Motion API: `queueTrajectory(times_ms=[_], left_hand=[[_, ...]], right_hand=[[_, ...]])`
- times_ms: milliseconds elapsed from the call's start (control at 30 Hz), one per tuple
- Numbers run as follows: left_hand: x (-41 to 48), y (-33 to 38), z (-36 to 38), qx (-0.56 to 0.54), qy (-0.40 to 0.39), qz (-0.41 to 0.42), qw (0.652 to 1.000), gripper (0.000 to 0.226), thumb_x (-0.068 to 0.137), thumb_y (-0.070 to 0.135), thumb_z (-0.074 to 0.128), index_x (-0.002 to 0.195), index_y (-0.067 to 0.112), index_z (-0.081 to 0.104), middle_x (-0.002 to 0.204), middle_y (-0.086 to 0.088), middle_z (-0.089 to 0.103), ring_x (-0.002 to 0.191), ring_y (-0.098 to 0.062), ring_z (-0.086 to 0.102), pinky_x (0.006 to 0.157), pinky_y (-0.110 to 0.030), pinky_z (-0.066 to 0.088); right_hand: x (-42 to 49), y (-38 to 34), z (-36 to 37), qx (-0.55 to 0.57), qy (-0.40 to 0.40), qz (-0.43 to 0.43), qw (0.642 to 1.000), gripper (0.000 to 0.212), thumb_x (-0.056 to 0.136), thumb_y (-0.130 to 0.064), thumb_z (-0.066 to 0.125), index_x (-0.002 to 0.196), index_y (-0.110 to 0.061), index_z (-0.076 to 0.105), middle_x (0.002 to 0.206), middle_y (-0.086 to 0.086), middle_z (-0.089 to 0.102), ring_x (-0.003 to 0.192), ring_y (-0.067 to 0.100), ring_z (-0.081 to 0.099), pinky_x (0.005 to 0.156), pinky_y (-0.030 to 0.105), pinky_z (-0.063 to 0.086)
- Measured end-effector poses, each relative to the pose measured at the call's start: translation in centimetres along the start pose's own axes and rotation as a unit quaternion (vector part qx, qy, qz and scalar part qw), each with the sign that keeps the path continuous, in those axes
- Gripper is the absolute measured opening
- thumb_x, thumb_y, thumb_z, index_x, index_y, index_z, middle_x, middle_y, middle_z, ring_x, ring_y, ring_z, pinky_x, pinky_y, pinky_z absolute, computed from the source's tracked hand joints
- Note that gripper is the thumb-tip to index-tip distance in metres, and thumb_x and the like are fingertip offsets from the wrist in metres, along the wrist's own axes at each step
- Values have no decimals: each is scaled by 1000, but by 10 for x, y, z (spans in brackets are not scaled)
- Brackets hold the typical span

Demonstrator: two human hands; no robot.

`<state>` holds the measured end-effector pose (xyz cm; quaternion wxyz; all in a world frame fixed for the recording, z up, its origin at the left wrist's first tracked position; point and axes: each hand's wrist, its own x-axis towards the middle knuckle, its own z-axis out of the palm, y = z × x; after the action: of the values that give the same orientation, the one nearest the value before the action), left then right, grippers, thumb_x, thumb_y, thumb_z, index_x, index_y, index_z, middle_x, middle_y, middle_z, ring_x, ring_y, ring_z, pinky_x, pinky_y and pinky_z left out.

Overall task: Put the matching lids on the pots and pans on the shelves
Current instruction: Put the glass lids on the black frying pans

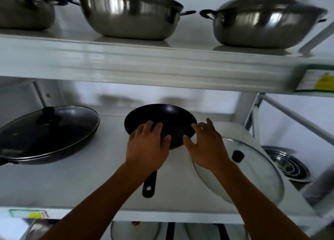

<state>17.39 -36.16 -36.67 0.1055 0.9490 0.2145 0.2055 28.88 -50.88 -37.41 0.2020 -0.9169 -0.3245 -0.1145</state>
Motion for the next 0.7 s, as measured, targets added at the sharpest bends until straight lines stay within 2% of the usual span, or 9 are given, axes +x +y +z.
queueTrajectory(times_ms=[167,333,433,567,633,700], left_hand=[[-1,23,42,20,-33,-21,999,55,90,52,39,136,22,43,140,-9,47,129,-31,43,101,-45,43],[3,19,60,40,-46,-38,997,56,91,51,39,140,23,38,144,-8,41,134,-30,36,104,-45,39],[-1,8,65,67,-71,-64,993,50,93,46,38,136,22,39,139,-9,42,128,-29,40,98,-43,45],[-6,-3,71,65,-120,-122,983,45,96,40,35,135,19,34,133,-13,43,115,-29,51,87,-40,49],[-6,-7,74,18,-121,-128,984,40,97,38,36,130,16,38,117,-13,53,100,-29,60,80,-38,51],[-6,-11,77,-44,-109,-121,986,30,96,34,38,119,16,44,95,-8,61,83,-25,62,70,-34,49]], right_hand=[[-1,59,14,-16,-23,23,999,63,93,-54,40,145,-17,39,155,11,37,152,26,9,118,43,22],[7,84,37,-25,-40,43,998,62,94,-53,40,146,-19,38,156,8,36,152,25,7,119,42,19],[8,91,45,-42,-21,60,997,61,95,-53,38,144,-17,41,154,10,38,151,28,9,118,44,21],[9,111,47,-102,-15,145,984,62,93,-50,39,143,-14,42,154,17,37,149,37,13,116,48,24],[9,125,45,-125,-42,215,968,58,92,-48,41,139,-14,43,151,20,37,143,42,24,110,49,33],[6,141,43,-107,-73,264,956,48,94,-44,41,130,-14,47,139,20,44,128,41,43,98,46,42]])
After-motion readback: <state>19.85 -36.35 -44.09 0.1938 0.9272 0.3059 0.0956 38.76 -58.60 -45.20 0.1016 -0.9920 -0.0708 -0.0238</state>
